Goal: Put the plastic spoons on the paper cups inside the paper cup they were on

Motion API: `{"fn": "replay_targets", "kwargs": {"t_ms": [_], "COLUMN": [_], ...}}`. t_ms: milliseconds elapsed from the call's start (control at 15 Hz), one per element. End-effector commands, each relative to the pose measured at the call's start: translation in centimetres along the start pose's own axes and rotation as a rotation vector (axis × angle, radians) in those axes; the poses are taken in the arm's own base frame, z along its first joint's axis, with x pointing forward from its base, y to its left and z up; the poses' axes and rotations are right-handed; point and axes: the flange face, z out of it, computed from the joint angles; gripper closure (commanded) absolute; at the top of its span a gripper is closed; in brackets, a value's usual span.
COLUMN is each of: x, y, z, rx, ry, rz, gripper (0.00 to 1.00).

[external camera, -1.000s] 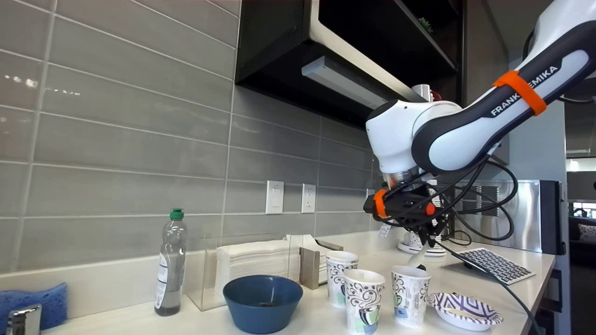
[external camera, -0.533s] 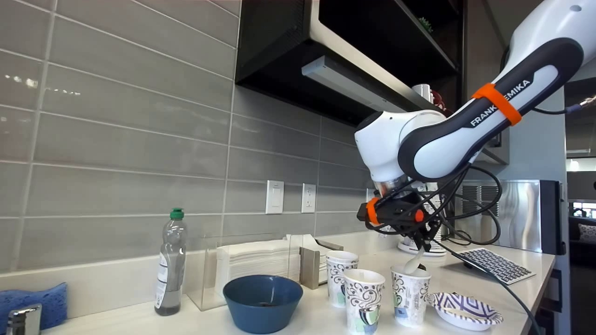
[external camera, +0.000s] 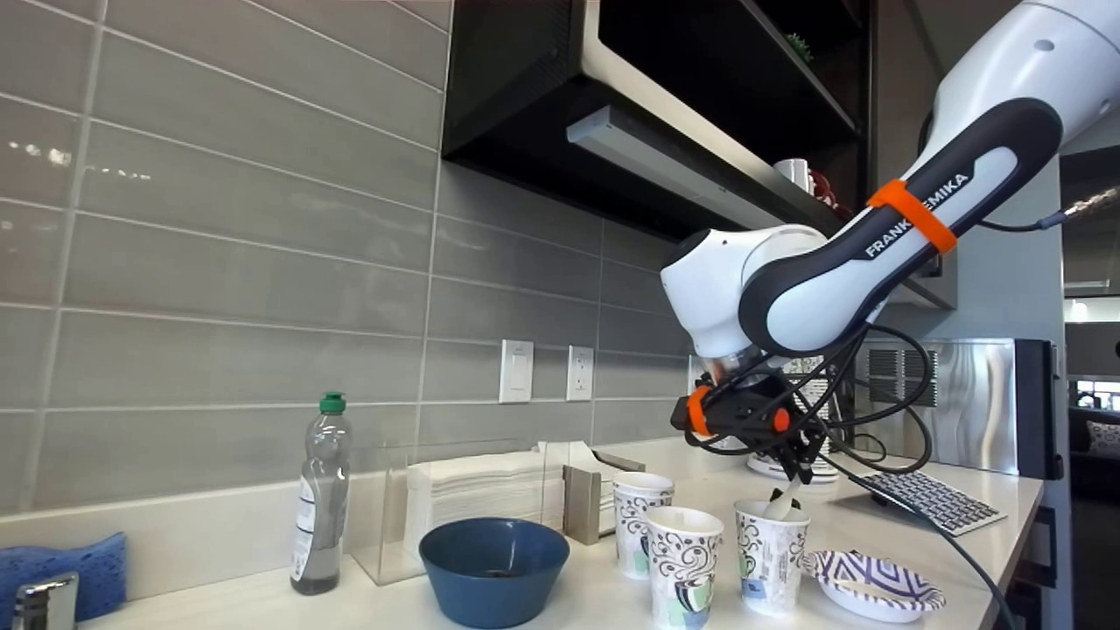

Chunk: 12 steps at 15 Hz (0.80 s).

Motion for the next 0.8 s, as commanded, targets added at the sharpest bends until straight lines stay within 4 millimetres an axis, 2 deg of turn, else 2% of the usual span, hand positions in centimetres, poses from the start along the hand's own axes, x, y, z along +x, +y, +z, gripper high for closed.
{"fn": "replay_targets", "kwargs": {"t_ms": [0, 67, 267, 400, 733], "x": [-0.42, -0.52, -0.85, -0.96, -0.62], "y": [-1.08, -1.22, -1.52, -1.6, -1.3], "z": [-0.16, -0.17, -0.34, -0.48, -0.99], "rx": [-0.001, -0.001, 0.002, 0.004, 0.012], "ry": [0.03, 0.029, 0.026, 0.026, 0.021], "rz": [0.018, 0.015, 0.009, 0.007, 0.014], "gripper": [0.96, 0.95, 0.6, 0.52, 0.17]}}
